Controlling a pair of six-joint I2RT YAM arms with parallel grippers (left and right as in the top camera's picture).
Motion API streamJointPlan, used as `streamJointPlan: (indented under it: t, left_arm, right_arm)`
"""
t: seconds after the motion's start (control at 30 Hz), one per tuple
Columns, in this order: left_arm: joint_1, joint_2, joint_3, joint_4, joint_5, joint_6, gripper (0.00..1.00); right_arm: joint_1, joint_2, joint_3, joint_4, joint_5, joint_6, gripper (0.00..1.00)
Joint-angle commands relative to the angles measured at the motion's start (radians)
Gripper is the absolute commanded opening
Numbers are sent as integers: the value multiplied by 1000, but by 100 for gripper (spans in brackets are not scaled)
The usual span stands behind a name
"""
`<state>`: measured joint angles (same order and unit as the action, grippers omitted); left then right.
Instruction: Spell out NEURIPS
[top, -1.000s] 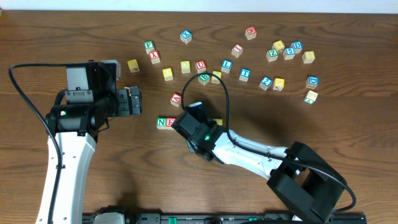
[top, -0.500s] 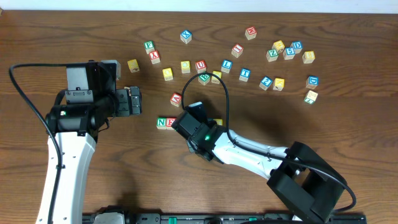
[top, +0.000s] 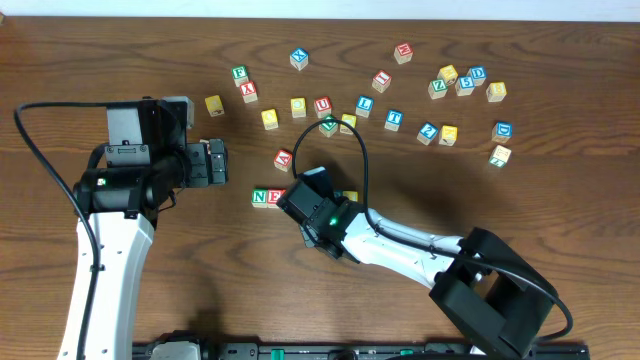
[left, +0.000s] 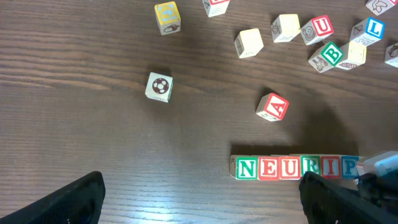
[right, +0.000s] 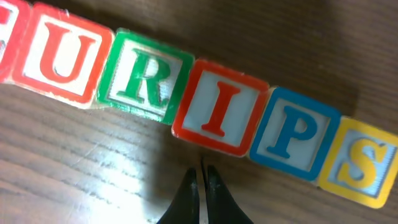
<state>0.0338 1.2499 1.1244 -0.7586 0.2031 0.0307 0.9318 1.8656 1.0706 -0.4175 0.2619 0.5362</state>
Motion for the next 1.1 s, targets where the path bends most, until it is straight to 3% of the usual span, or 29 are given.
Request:
streamJointPlan:
  t: [0.0, 0.53, 0.87, 1.07]
  left_arm:
    - [5, -2, 22, 0, -6, 10, 98]
    - [5, -2, 22, 0, -6, 10, 98]
    - [5, -2, 22, 0, -6, 10, 98]
    - [5, -2, 22, 0, -6, 10, 98]
  right_arm:
    - [-1, 12, -5, -21, -21, 10, 1]
    - [-1, -70, 0, -133, 5, 100, 1]
    - [-6, -320, 0, -211, 320, 197, 1]
    - [-32, -334, 0, -215, 387, 230, 1]
